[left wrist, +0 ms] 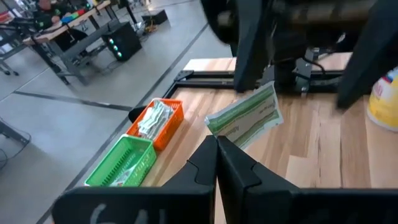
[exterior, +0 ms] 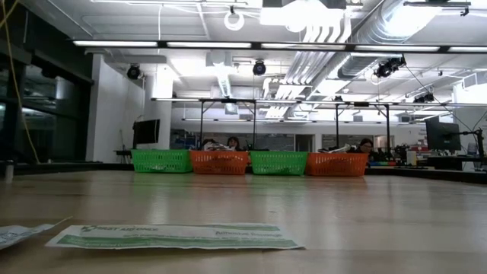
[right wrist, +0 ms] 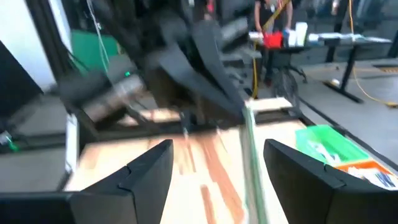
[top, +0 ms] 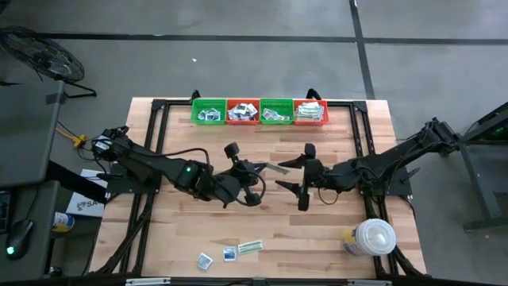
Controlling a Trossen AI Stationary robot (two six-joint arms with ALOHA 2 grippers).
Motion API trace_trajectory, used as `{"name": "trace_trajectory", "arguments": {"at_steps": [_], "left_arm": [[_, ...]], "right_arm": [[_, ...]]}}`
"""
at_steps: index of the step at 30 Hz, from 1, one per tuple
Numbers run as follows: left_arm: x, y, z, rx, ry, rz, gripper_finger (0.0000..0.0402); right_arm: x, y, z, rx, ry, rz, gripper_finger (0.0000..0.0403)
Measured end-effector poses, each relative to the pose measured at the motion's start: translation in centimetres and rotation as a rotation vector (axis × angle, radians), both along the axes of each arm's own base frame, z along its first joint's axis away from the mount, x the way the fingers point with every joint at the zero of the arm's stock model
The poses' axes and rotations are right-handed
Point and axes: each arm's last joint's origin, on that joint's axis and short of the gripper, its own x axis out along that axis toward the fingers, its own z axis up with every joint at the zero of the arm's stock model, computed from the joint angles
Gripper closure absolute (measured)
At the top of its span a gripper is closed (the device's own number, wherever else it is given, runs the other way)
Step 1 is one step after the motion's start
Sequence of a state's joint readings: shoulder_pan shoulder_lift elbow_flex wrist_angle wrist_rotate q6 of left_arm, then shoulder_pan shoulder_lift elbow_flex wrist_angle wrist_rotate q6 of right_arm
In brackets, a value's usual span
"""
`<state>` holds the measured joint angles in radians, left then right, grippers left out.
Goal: Pick & Place First Aid Supplies
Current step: Put the left green bandage pack in the right orange bin
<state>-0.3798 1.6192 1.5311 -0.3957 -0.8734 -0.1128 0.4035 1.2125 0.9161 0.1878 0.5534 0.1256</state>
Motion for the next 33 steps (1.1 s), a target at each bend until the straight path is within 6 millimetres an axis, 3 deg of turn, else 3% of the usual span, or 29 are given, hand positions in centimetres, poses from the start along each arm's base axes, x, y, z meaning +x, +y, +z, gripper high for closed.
{"name": "trace_trajectory", "arguments": {"at_steps": [13,18,29,33], "left_arm": [[0.31,-0.17,0.67,0.031,-0.035,-0.043,0.0401],[0.31,-0.17,0.67,0.031,-0.036,-0.043,0.0401],[0.3,-0.16,0.64,0.032,-0.032,-0.041,0.0401],[0.3,-0.16,0.65,0.032,-0.033,-0.04,0.0401]], "right_arm": [[0.16,-0.7,-0.49,0.01,0.039,-0.051,0.0171],[0.16,-0.69,-0.5,0.011,0.04,-0.048,0.0223],[0.15,-0.75,-0.49,0.006,0.038,-0.069,0.039],[0.15,-0.75,-0.48,0.009,0.037,-0.068,0.0397]]}}
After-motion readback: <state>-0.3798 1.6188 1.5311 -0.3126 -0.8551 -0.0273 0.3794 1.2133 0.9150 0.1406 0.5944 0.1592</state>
